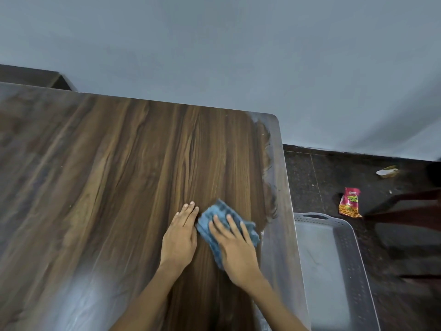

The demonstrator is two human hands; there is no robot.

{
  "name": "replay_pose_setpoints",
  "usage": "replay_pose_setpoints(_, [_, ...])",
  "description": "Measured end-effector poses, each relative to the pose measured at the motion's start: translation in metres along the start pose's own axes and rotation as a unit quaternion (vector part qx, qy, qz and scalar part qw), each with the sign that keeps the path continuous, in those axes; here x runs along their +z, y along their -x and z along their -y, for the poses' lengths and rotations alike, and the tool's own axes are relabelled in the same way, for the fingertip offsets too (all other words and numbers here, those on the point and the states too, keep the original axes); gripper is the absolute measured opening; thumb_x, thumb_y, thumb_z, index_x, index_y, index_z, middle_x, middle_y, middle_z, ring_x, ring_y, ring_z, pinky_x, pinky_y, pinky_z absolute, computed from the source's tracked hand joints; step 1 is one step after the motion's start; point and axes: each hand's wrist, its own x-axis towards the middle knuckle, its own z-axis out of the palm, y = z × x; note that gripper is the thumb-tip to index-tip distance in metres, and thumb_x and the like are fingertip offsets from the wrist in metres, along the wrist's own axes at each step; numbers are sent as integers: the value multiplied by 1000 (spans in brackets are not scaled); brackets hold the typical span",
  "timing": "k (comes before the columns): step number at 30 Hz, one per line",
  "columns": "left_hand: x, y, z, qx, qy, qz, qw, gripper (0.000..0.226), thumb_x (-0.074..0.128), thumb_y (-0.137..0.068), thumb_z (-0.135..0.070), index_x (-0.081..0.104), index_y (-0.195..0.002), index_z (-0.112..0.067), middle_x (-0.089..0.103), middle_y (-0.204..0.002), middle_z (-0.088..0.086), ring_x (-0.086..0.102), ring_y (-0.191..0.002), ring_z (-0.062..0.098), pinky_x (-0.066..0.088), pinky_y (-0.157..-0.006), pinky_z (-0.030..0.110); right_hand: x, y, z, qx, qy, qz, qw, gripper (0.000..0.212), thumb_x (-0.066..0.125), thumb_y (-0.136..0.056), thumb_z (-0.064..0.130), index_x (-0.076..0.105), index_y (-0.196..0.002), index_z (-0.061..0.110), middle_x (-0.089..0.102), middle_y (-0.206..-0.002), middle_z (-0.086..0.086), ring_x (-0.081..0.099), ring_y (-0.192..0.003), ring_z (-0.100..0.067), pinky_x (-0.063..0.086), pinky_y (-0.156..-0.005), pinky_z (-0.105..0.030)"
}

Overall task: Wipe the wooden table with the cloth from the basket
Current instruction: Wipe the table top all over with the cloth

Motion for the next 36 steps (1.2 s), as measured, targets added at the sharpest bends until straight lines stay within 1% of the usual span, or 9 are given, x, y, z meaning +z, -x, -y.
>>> replay_pose_setpoints(2, [-2,4,0,3,0,1,1000,50,25,-90,-21,49,-131,-8,47,-139,3,36,-132,13,20,-112,27,5,32,-14,5,-5,28,1000,82,67,-73,32,26,-144,32,21,-150,15,19,-140,-13,2,-114,-35])
replay_pose_setpoints(5, [-5,11,-2,-1,2,-1,1000,47,26,-91,-20,50,-130,-7,49,-138,3,38,-131,14,19,-111,27,-8,34,-45,78,0,-11,997,58,42,-81,28,39,-139,31,36,-144,15,40,-133,-17,10,-111,-32])
replay_pose_setpoints(10, [-8,25,-3,-12,11,7,1000,42,46,-93,-6,44,-135,-8,41,-143,3,30,-135,12,21,-113,31,-25,-29,-39,188,-61,-52,979,53,34,-99,17,19,-147,31,12,-156,13,2,-145,-19,1,-117,-40])
replay_pose_setpoints(15, [-9,41,2,-12,9,28,1000,44,44,-94,-8,40,-137,-9,35,-147,2,21,-137,9,15,-113,27,-6,28,14,9,-74,15,997,68,51,-91,15,17,-148,27,7,-157,10,-2,-145,-20,-5,-117,-45])
replay_pose_setpoints(19, [-12,53,0,-7,-2,19,1000,41,38,-96,-12,41,-137,-9,37,-146,3,23,-136,10,16,-113,28,0,94,5,-44,-78,67,994,78,56,-89,20,7,-148,33,-8,-148,21,-19,-137,-8,-18,-113,-33])
replay_pose_setpoints(24, [-14,71,-4,-27,-7,20,999,41,36,-97,-13,38,-138,-10,34,-148,2,18,-137,9,13,-113,27,-7,68,-36,67,-86,-21,994,56,40,-93,15,28,-145,31,21,-153,13,5,-144,-16,-3,-116,-34])
replay_pose_setpoints(28, [-14,83,-11,-49,-11,19,999,43,34,-98,-15,34,-141,-11,29,-150,2,16,-140,11,11,-114,28,-8,33,-11,145,-92,-70,983,56,42,-96,15,22,-147,29,15,-156,11,0,-145,-19,-6,-115,-37])
replay_pose_setpoints(32, [-12,93,-13,-51,3,15,999,43,35,-98,-14,34,-140,-10,29,-150,3,15,-139,11,13,-114,29,10,65,21,7,-91,-23,996,65,50,-92,14,21,-147,30,12,-156,11,-3,-144,-17,-10,-113,-38])
replay_pose_setpoints(36, [-14,107,-11,-44,1,14,999,42,34,-99,-16,35,-140,-9,29,-150,4,17,-140,13,14,-114,30,33,140,12,-127,-72,37,989,77,73,-71,19,39,-138,31,40,-146,11,19,-137,-17,10,-117,-45])
